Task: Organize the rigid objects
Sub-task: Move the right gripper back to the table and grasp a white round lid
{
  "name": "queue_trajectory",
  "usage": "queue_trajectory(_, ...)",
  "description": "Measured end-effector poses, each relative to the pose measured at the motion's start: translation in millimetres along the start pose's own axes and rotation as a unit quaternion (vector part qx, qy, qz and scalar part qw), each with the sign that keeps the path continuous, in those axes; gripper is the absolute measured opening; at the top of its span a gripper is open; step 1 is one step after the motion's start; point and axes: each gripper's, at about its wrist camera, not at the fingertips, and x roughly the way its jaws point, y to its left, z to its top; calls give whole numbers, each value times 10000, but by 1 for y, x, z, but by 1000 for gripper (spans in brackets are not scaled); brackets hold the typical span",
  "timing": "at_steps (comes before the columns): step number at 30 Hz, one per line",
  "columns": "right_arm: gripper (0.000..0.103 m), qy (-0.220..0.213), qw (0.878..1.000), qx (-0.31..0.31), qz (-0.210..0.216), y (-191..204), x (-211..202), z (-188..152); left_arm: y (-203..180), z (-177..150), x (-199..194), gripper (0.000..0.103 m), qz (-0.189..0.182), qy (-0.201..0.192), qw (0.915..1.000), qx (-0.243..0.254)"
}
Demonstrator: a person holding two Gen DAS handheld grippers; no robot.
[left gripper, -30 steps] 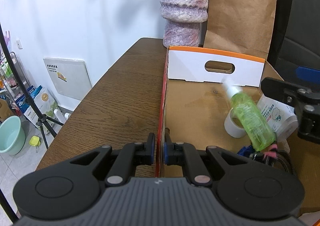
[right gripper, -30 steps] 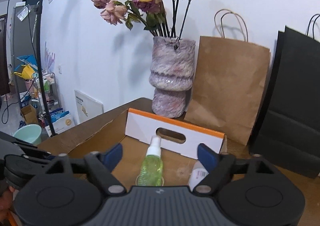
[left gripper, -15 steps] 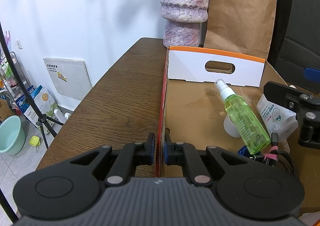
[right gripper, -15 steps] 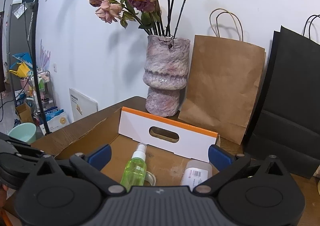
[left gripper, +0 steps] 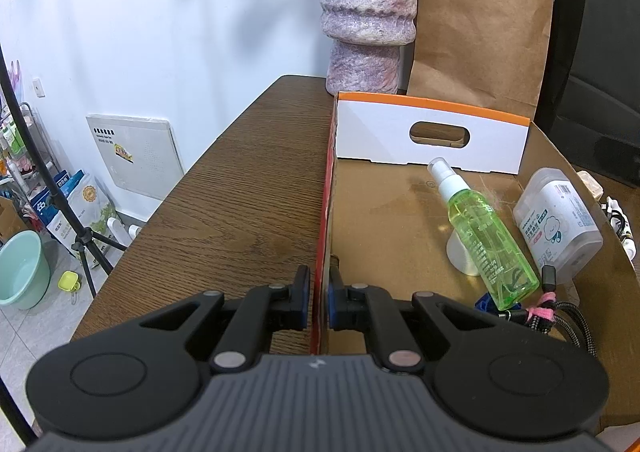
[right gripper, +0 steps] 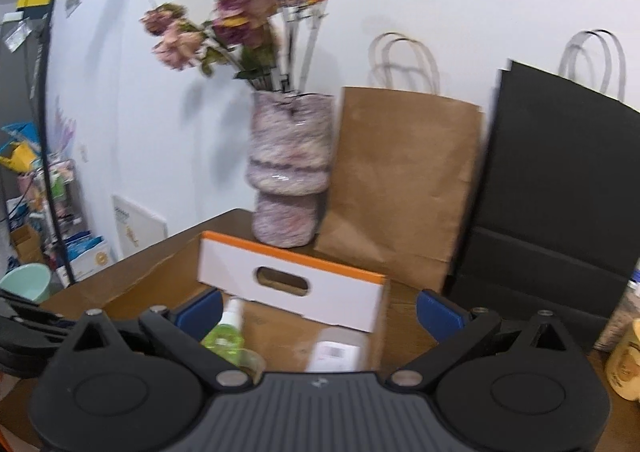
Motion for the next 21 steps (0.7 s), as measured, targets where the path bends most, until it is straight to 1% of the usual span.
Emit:
queue_trajectory(7,103,87,9984,231,-516,-42,-12,-10,0,0,0,10,0,1,10000,-5)
queue_trajectory(12,103,289,9960,329,-785,-66,-14,-25,0,0,0,10,-1,2,10000,-5)
queue_trajectory(21,103,823,9912,234,-1008,-81,-16,-60,0,0,0,10,2,0,10000,-2)
